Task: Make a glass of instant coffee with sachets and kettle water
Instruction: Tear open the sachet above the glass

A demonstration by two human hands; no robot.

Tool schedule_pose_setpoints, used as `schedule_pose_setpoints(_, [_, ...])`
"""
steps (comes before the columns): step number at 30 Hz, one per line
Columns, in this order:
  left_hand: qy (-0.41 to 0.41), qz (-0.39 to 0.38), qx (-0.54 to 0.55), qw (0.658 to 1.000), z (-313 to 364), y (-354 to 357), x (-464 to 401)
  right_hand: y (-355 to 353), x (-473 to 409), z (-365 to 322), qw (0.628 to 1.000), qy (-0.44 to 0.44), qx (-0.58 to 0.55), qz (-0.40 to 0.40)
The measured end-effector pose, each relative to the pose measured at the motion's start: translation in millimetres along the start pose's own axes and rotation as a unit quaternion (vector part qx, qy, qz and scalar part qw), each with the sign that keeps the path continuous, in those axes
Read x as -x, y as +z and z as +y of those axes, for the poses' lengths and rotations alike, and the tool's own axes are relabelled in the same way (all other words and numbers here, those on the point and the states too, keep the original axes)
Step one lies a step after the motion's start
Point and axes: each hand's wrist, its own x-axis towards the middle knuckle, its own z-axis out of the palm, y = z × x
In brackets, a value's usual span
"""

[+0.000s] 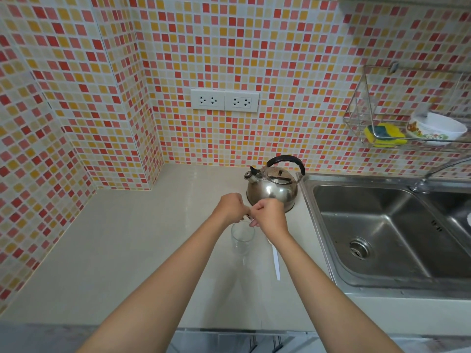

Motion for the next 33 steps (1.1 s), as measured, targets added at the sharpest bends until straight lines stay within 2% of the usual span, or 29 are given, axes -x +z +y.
schedule_pose_setpoints(5, [0.009, 0.004, 0.098, 0.995, -4, -2, -3, 2, -9, -3, 0.999, 0.025, -0.019, -0.018])
schedule_pose_setpoints(10, [-0.003, 0.035, 0.092, 0.995, -7, 1, -3, 5, -13, -5, 0.999, 0.026, 0.011, -0.041])
schedule_pose_setpoints(14, [-0.032, 0.059, 0.015, 0.998, -6, 2, -7, 2, -14, -5, 0.988, -0.045, 0.146, -0.015])
schedule_pose_setpoints(17, [-0.012, 0.044, -0.096, 0.994, -1, 2, -8, -1, -13, -9, 0.972, -0.069, 0.223, -0.031])
schedule_pose_setpoints(19, [0.012, 0.049, -0.183, 0.982, 3, 2, -7, 0, -11, -9, 0.969, -0.072, 0.234, -0.032])
schedule_pose_setpoints(21, [0.066, 0.059, -0.218, 0.972, 2, 2, -9, 0, -12, -7, 0.977, -0.056, 0.203, -0.026])
schedule_pose_setpoints(25, [0.188, 0.042, -0.159, 0.968, -15, 1, -10, -9, -20, -6, 0.997, 0.042, 0.053, -0.031])
schedule_pose_setpoints(29, [0.241, 0.037, -0.086, 0.966, -32, 2, -5, -17, -26, -8, 0.999, 0.052, -0.010, 0.000])
schedule_pose_setpoints(33, [0.255, 0.057, -0.103, 0.960, -41, 4, -6, -20, -30, -14, 0.997, 0.079, 0.011, -0.014])
